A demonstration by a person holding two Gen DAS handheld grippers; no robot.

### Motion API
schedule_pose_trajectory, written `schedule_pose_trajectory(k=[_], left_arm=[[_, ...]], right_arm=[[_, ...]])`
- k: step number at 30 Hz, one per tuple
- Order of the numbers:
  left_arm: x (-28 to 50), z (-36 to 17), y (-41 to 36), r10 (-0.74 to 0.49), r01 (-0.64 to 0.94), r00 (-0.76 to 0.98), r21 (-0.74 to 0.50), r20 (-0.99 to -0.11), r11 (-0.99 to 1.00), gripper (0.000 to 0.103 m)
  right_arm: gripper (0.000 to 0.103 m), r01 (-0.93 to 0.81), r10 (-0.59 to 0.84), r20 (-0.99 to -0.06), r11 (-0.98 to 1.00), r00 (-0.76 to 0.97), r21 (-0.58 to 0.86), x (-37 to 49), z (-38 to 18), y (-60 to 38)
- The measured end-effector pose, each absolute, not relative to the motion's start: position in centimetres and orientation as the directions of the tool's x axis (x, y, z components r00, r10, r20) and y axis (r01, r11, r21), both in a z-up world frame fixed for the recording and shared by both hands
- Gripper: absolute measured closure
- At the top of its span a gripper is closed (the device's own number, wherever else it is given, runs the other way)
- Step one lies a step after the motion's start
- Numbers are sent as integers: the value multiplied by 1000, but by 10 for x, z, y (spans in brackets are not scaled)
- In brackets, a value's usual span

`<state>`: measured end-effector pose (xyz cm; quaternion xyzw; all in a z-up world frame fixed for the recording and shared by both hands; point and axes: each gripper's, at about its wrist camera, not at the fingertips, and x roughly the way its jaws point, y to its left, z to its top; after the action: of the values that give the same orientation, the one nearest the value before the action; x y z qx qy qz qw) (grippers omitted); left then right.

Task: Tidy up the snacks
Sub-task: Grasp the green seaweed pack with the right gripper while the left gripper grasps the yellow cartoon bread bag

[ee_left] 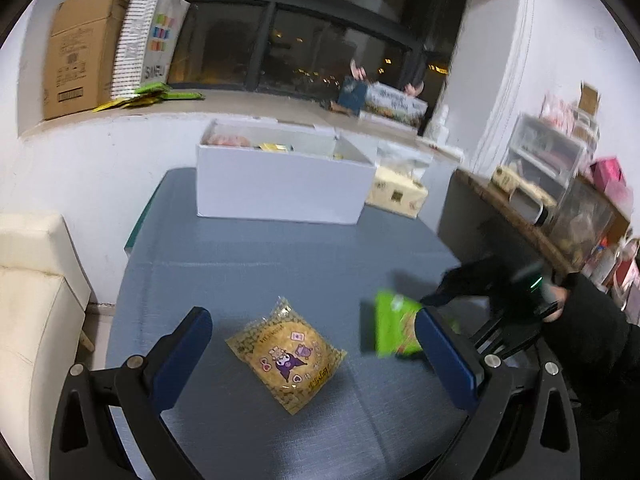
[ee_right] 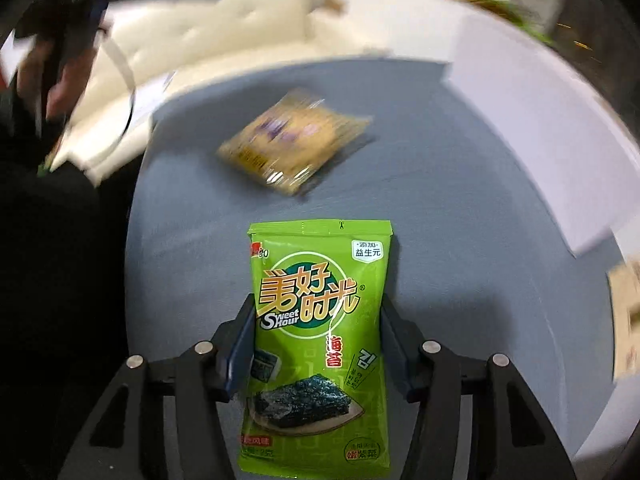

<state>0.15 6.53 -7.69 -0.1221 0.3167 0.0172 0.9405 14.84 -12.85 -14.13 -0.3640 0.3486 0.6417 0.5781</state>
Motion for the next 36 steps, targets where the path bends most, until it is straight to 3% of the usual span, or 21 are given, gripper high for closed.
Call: schedule_pose_trajectory(k=[3,7,9,17,19,22,27,36], left_arm=[[24,-98,58,27,-174,726,-146,-687,974,0],[50,-131,66,11,-288,654,-235,-756,928,0],[59,-141,67,48,-340,629,-219,-776,915,0],[94,-178,64,162,-450,505,-98,-848,888,0],[96,-181,56,210,-434,493,-30,-844,901,4],[93,-174,47,200,-382,533,-23,-822,924,24],[77,-154,45,126,-298,626,-86,-769,951,24],[99,-46,68,37,-144,835,-154,-549,977,24]], right_arm=[[42,-998,601,-800,52,0,39,154,-122,-153],[42,-943,668,-723,325,177,69,161,-96,-188],[42,-898,681,-683,433,263,86,159,-83,-208],[42,-805,690,-588,583,421,107,136,-60,-240],[42,-804,694,-586,583,418,116,132,-64,-240],[42,-804,693,-587,583,419,116,131,-65,-239],[42,-804,692,-589,583,418,115,125,-69,-233],[42,-765,721,-536,613,440,197,159,-43,-205]])
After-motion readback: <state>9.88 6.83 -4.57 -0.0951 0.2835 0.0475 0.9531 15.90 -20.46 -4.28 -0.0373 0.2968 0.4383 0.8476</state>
